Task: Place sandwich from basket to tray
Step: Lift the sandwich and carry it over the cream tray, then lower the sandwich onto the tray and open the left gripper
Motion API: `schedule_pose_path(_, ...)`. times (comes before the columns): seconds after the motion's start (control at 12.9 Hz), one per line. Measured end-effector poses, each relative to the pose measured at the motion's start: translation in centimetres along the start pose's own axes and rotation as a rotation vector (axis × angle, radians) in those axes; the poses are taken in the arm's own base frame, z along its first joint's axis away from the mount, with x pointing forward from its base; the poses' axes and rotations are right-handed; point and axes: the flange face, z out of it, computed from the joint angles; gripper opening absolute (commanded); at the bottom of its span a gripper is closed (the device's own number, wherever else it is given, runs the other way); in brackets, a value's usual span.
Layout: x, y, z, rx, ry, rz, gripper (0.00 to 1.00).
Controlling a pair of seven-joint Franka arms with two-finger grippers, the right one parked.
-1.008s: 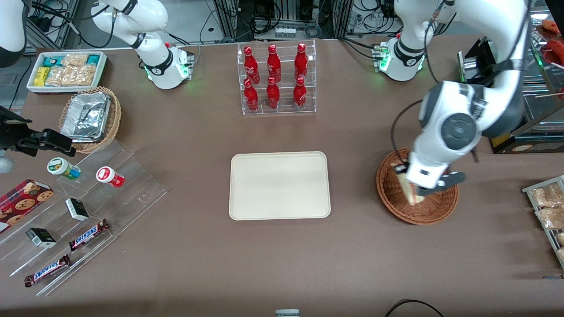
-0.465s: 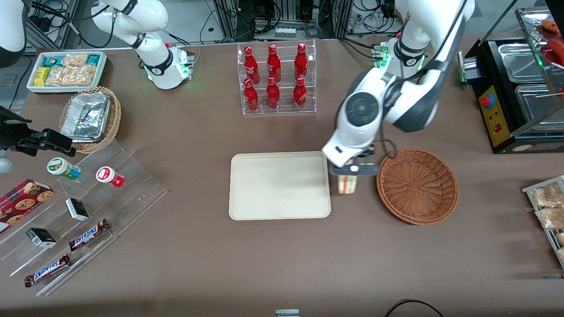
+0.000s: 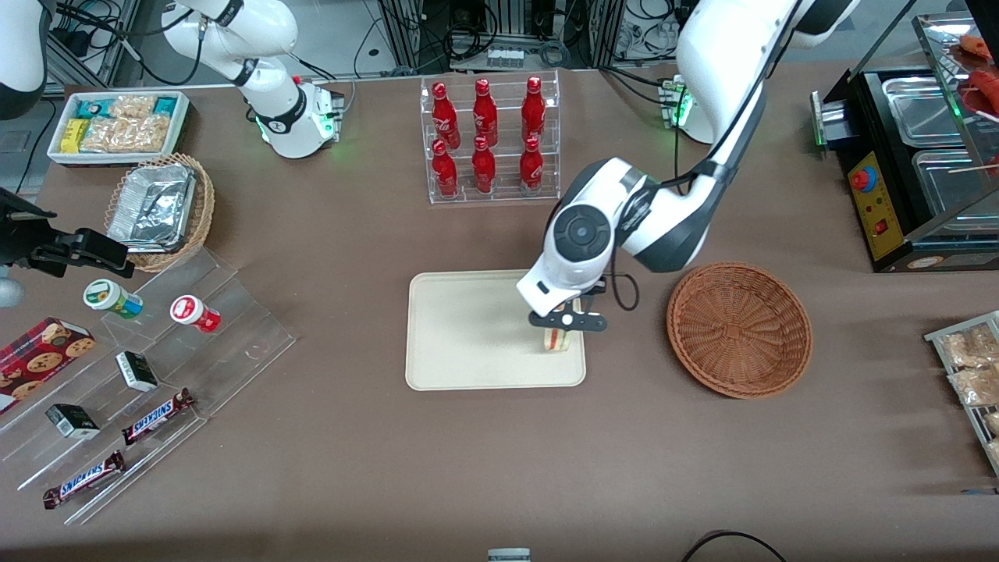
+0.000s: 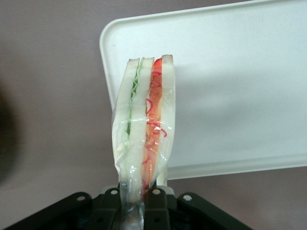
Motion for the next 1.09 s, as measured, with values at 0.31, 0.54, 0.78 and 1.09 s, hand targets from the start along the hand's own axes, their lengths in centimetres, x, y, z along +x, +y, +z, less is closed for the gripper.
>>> schedule_pose_path(0.31, 1.2, 2.2, 1.6, -0.027, 0.015, -0.031, 0.00)
schedule_pose_path(0.54, 1.3, 3.9, 3.4, -0.053, 0.042, -0.049, 0.00)
schedule_pose_path(0.78, 1.5, 4.6, 4.5, -0.055, 0.038, -0.057, 0.00)
schedule_pose_path(1.09, 1.8, 5.1, 6.0, -0.063, 0.044, -0.056, 0.00)
